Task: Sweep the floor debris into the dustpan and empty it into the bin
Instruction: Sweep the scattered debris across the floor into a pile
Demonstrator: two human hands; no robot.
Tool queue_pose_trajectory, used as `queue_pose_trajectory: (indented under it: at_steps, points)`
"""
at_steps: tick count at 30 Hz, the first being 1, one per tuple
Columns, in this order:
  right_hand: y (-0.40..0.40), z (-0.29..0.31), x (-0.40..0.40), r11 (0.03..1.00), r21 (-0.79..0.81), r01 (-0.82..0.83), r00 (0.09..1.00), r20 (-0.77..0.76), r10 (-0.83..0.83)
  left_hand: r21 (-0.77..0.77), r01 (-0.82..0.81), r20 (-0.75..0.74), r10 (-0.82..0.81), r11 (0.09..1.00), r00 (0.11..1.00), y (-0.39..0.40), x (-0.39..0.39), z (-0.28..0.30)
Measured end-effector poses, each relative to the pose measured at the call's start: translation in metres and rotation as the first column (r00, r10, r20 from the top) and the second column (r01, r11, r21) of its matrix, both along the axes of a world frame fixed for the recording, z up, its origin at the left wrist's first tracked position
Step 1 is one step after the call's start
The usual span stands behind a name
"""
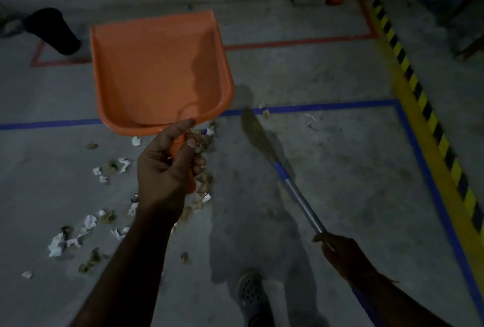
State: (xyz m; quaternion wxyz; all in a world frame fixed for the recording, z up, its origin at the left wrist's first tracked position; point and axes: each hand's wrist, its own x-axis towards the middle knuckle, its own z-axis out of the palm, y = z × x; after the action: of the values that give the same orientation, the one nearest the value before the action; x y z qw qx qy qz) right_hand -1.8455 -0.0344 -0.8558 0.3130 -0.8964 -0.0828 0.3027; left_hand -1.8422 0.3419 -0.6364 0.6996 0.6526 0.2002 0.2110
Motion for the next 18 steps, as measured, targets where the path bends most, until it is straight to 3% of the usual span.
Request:
queue_pose_trajectory:
  at_steps: [8,18]
  points:
    - [-0.09,-0.016,0.09,0.951,-0.097,0.293,0.953,-0.044,-0.299,-0.018,-0.032,-0.058,0.031,0.999,0.998,-0.052,0.038,-0.02]
    - [-0.164,-0.06,0.182,0.953,-0.151,0.262,0.932,-0.217,-0.291,-0.046,-0.225,-0.102,0.22,0.973,0.97,-0.133,0.064,-0.053]
